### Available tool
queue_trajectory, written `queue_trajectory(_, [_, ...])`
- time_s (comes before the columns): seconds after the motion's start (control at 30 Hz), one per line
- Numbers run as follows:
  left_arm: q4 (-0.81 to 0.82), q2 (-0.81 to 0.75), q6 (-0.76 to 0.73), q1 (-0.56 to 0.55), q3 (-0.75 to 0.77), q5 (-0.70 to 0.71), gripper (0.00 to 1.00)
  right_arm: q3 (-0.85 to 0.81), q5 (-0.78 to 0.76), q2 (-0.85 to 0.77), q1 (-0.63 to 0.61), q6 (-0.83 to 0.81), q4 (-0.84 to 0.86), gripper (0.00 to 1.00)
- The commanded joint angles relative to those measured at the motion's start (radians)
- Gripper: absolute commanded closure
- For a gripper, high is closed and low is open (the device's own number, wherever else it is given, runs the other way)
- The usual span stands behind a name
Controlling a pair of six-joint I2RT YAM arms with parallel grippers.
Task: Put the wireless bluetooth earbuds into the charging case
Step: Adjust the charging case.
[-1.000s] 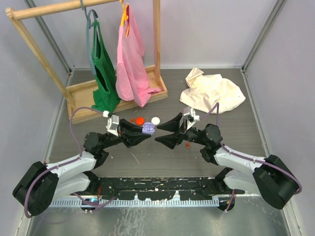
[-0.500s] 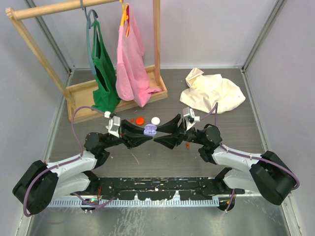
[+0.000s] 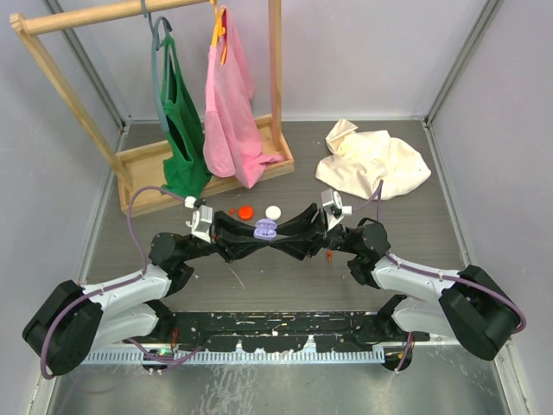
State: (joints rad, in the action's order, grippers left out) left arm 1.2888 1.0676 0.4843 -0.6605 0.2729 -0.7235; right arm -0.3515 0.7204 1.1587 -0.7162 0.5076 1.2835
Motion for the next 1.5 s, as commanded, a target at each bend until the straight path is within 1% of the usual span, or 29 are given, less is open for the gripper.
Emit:
queue_trajectory(0.0, [0.072, -0.002, -0.016, -0.005, 0.034, -0.003, 0.93, -0.04, 0.014, -0.01, -0.006, 0.005, 0.085, 0.56])
queue_trajectory(0.23, [0.072, -0.009, -0.016, -0.01, 0.037, 0.01, 0.93, -0.036, 0.02, -0.006, -0.006, 0.008, 0.082, 0.65])
queue_trajectory(0.47, [0.077, -0.008, -0.013, -0.017, 0.038, 0.017, 0.93, -0.034, 0.017, 0.001, -0.009, 0.012, 0.086, 0.69])
queue_trajectory(0.57, [0.076, -0.012, -0.013, -0.019, 0.039, 0.019, 0.92, -0.029, 0.017, 0.003, -0.009, 0.012, 0.086, 0.75])
queue_trajectory(0.67, [0.074, -0.012, -0.012, -0.018, 0.036, 0.022, 0.86, -0.025, 0.012, -0.002, -0.008, 0.011, 0.084, 0.81])
queue_trajectory(0.87, [0.061, -0.028, -0.013, -0.018, 0.016, 0.03, 0.69, -0.02, -0.002, -0.039, -0.008, -0.018, 0.033, 0.91])
queue_trajectory(0.97, [0.039, -0.044, -0.021, -0.019, 0.01, 0.033, 0.65, -0.02, -0.006, -0.06, -0.008, -0.035, 0.002, 0.95])
queue_trajectory(1.03, [0.025, -0.057, -0.027, -0.018, 0.006, 0.036, 0.63, -0.02, -0.006, -0.073, -0.007, -0.044, -0.016, 0.96])
queue_trajectory(1.23, [-0.005, -0.086, -0.039, -0.019, -0.001, 0.034, 0.62, -0.02, -0.001, -0.089, -0.008, -0.056, -0.042, 0.97])
queue_trajectory(1.47, [-0.02, -0.104, -0.038, -0.018, -0.009, 0.039, 0.66, -0.023, 0.001, -0.105, -0.007, -0.068, -0.065, 0.98])
